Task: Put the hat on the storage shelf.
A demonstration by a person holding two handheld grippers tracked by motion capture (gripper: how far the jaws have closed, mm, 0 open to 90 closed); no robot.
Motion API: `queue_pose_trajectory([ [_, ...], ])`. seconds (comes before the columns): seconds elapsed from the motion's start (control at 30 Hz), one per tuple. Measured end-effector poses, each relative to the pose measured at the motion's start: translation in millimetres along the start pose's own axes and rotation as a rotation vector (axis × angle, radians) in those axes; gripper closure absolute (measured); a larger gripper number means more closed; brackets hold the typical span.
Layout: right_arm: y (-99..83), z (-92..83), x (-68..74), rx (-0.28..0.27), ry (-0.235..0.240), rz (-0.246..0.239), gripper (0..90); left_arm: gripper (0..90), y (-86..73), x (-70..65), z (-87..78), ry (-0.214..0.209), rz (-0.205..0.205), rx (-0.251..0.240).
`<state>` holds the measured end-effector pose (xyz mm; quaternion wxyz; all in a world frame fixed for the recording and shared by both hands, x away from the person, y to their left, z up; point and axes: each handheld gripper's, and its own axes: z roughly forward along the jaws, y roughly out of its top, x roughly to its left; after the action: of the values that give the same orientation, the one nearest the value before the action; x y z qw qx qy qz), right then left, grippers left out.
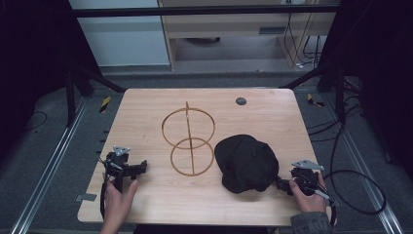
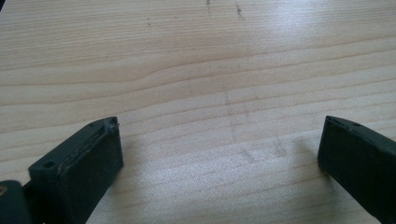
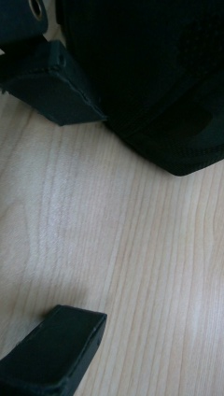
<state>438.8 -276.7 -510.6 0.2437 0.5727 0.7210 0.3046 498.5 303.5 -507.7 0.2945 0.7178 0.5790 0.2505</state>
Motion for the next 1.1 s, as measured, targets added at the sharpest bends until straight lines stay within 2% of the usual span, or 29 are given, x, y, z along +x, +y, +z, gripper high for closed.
queue_pose_trajectory([
  [0.07, 0.5, -1.3, 0.0, 0.007, -0.003, -0.008, 5.9, 0.0, 0.0, 0.0, 0.0, 0.000, 0.000, 0.000],
  [0.13, 2.4, -6.4, 1.4, 0.013, -0.018, -0.052, 6.5, 0.0, 0.0, 0.0, 0.0, 0.000, 0.000, 0.000],
  [0.4, 3.2, -33.4, -7.9, 0.053, -0.062, -0.096, 7.9, 0.0, -0.1, -0.2, -0.2, -0.002, -0.002, 0.000],
  [0.47, 2.5, -47.7, -9.4, 0.048, -0.046, -0.079, 8.3, 0.0, 0.3, -0.3, 0.1, -0.003, 0.001, 0.001],
  [0.57, 4.3, -57.0, -10.6, 0.036, -0.038, -0.076, 8.6, 0.0, 0.4, -0.3, 0.3, -0.004, 0.000, 0.001],
  [0.67, 13.9, -74.8, -10.4, 0.009, -0.010, -0.079, 10.1, 0.0, -1.0, 2.0, -1.1, -0.026, 0.020, -0.001],
  [0.73, 17.3, -79.2, -9.5, 0.006, -0.001, -0.078, 10.4, 0.0, -1.2, 2.0, -1.2, -0.027, 0.024, 0.000],
  [0.83, 30.1, -92.2, -2.4, -0.012, 0.016, -0.104, 11.4, 0.0, -1.6, 1.3, -1.6, -0.020, 0.020, 0.001],
  [0.87, 37.4, -97.9, 2.6, -0.020, 0.036, -0.110, 11.7, 0.0, -1.9, 1.1, -1.9, -0.020, 0.019, 0.001],
  [1.1, 60.8, -107.7, 21.9, -0.014, 0.090, -0.137, 11.5, 0.0, -2.7, 0.9, -2.7, -0.022, 0.020, 0.000],
])
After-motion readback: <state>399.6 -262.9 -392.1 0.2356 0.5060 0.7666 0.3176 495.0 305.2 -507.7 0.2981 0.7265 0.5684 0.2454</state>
